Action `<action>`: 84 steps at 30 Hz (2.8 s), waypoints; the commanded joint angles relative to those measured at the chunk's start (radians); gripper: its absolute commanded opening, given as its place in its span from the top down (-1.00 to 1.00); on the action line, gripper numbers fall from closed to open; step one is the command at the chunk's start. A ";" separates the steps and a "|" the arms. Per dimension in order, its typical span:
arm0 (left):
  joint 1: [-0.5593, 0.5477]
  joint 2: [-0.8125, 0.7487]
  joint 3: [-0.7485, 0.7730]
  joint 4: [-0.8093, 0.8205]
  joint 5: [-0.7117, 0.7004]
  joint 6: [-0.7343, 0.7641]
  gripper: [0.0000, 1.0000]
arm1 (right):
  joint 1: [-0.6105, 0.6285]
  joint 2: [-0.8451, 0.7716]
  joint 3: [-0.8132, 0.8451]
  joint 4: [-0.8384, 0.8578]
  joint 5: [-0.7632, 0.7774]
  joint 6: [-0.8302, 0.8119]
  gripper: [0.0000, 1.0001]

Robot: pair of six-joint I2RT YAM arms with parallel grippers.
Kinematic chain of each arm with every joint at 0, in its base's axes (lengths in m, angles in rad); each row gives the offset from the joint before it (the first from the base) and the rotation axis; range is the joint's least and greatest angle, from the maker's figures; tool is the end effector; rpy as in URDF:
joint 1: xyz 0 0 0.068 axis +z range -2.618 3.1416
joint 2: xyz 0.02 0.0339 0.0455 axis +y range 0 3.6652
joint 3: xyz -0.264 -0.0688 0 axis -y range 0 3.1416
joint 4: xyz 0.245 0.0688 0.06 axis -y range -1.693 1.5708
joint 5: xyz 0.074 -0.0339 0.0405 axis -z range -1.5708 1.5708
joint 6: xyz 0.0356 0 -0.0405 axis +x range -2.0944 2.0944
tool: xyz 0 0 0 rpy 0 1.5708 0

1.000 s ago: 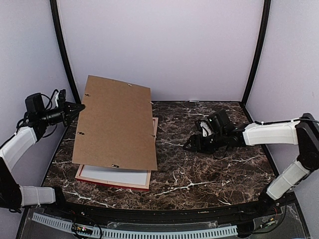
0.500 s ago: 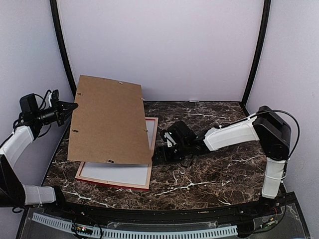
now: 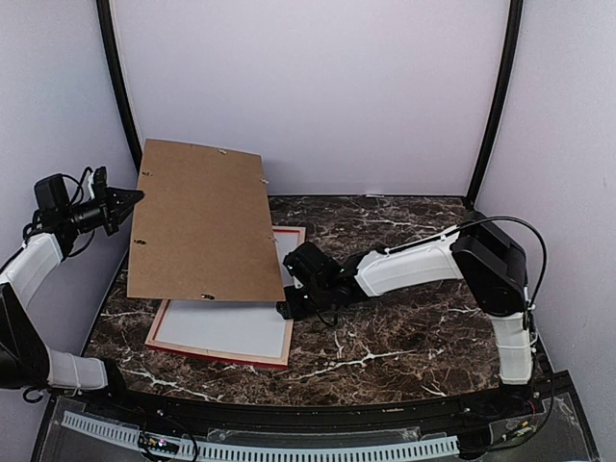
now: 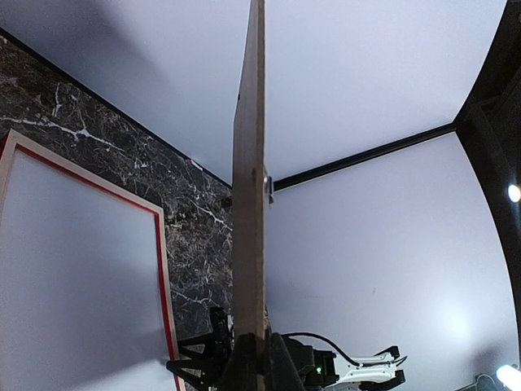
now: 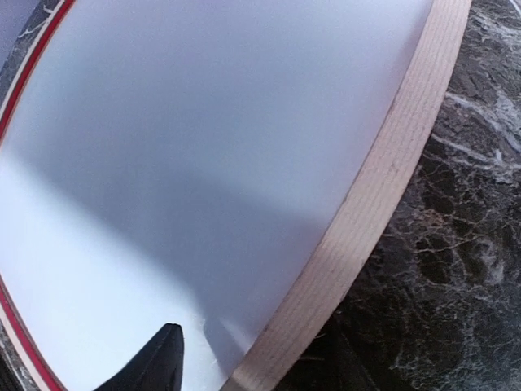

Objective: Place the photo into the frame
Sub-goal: Move the frame body to the center of the board, then adjust the frame body at the center of the board.

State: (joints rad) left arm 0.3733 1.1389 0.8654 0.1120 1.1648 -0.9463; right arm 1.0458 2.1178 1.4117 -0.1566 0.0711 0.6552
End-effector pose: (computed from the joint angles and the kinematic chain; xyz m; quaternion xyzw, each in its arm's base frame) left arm 0.2433 0.0602 0.3307 -0.1085 0.7211 -0.5548 0.4005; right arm 0.2297 0.3915 0.1425 -0.1698 0.9220 0.2384 0.2536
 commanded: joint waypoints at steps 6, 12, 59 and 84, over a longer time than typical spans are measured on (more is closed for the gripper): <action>0.006 -0.018 0.063 -0.084 0.003 0.109 1.00 | 0.002 0.006 0.002 -0.079 0.157 0.017 0.17; 0.003 -0.026 0.050 -0.106 -0.001 0.140 1.00 | -0.027 -0.058 -0.090 -0.053 0.147 0.046 0.35; -0.541 -0.150 -0.509 0.500 -0.464 -0.311 1.00 | -0.217 -0.607 -0.598 0.023 0.102 0.081 -0.08; -0.652 0.117 -0.478 0.716 -0.548 -0.359 1.00 | -0.250 -0.590 -0.628 0.033 0.089 0.057 -0.10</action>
State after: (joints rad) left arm -0.2596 1.2373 0.3557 0.6880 0.6155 -1.2732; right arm 0.8047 1.5295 0.7986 -0.1570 0.1570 0.7189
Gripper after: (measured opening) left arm 0.030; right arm 0.548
